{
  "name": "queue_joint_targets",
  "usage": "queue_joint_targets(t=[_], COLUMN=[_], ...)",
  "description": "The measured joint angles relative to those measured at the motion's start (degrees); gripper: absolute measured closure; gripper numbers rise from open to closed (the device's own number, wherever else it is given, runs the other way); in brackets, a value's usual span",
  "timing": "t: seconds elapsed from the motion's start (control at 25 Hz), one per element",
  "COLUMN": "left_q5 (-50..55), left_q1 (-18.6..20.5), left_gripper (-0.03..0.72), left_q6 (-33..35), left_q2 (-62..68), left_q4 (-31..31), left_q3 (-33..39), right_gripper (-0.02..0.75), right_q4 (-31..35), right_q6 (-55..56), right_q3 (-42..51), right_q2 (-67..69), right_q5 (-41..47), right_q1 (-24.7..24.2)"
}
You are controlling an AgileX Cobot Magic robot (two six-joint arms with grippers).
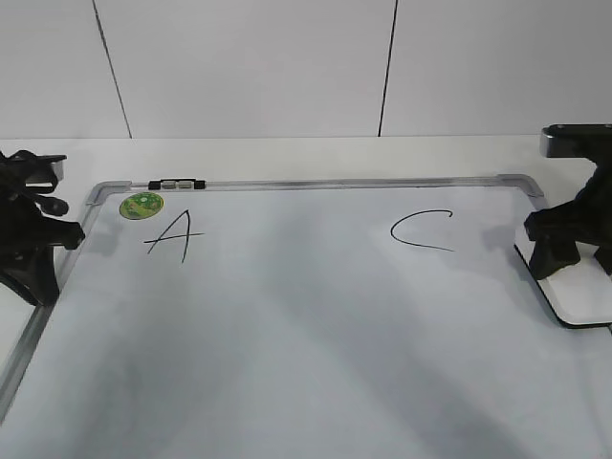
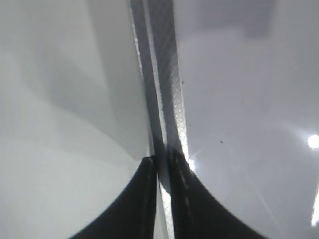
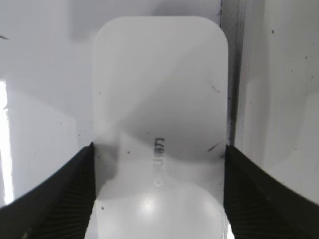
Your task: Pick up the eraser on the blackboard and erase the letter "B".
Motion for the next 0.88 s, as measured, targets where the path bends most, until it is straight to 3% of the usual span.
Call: queue_joint_targets(t=[0.88], left_q5=[0.1], left_q1=[0.0], left_gripper=[0.639], left_q6=[0.1], left_q2=[0.0], left_q4=[-0.1], left_q3=[0.0], right_gripper=[0.144], right_q4=[0.2], right_q6=[-0.7], right_q3=[0.0], right_q2=[0.0], right_q5=[0.6], right_q1=[0.0])
